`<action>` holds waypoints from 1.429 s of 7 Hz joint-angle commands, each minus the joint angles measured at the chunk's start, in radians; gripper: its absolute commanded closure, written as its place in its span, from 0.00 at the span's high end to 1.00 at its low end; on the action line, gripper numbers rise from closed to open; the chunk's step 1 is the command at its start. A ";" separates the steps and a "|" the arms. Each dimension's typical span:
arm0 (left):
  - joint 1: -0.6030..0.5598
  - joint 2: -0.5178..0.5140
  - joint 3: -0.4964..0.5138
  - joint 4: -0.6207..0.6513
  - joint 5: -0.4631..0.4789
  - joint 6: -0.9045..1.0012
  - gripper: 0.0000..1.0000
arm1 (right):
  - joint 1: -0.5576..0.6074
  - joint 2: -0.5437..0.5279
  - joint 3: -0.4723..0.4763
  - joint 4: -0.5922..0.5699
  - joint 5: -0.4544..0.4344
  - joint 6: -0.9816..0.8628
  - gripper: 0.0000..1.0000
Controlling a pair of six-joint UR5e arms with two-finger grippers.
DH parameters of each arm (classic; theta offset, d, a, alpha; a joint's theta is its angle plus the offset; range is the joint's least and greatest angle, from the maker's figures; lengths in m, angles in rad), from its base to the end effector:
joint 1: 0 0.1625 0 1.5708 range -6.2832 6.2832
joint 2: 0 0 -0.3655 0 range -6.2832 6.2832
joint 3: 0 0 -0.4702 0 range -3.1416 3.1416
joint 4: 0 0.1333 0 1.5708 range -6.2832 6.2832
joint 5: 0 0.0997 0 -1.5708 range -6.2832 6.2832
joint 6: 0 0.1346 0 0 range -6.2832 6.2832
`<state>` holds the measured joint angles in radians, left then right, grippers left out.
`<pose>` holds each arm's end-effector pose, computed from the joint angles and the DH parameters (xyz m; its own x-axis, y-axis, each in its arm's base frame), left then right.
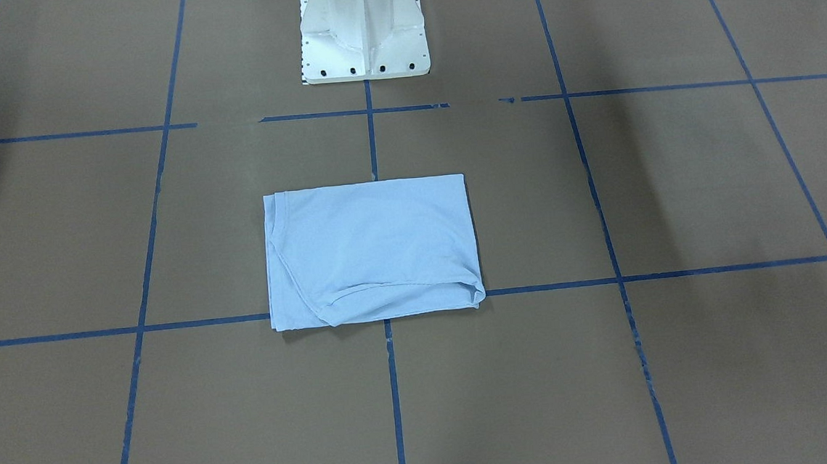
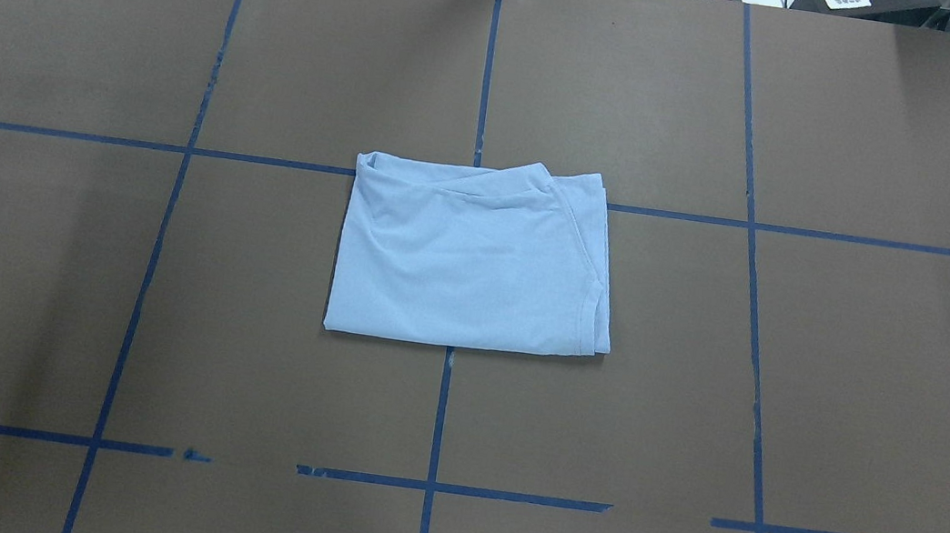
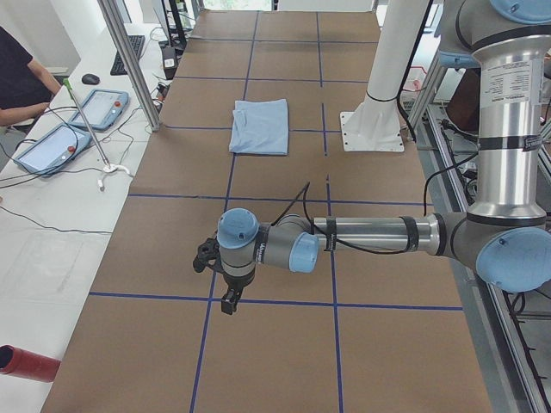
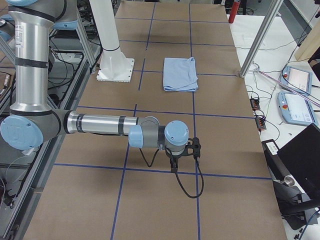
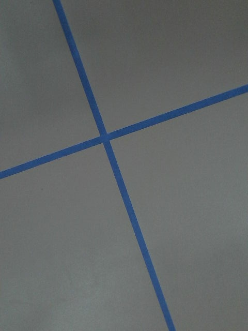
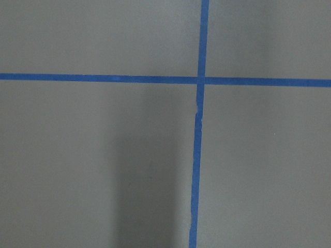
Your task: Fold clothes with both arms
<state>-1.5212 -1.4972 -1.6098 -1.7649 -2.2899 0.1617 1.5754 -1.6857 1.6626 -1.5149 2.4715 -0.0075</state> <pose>-0.0169 -0.5591 0.6274 0.7287 0.2987 -0.6163 -0.1685 0.9504 0.2615 0.0302 -0.5304 0.6167 0.6212 -0.0303 0.7831 0.0001 0.9993 0.0387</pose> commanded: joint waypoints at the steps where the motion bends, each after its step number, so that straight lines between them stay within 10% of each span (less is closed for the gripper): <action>1: -0.005 0.000 -0.024 0.025 -0.002 0.001 1.00 | 0.005 -0.060 0.049 0.016 -0.003 0.070 1.00; 10: -0.030 -0.008 -0.028 0.025 0.004 -0.007 1.00 | 0.025 -0.040 0.057 0.030 -0.029 0.095 1.00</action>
<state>-1.5508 -1.5061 -1.6397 -1.7395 -2.2856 0.1579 1.5994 -1.7251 1.7189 -1.4850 2.4414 0.0871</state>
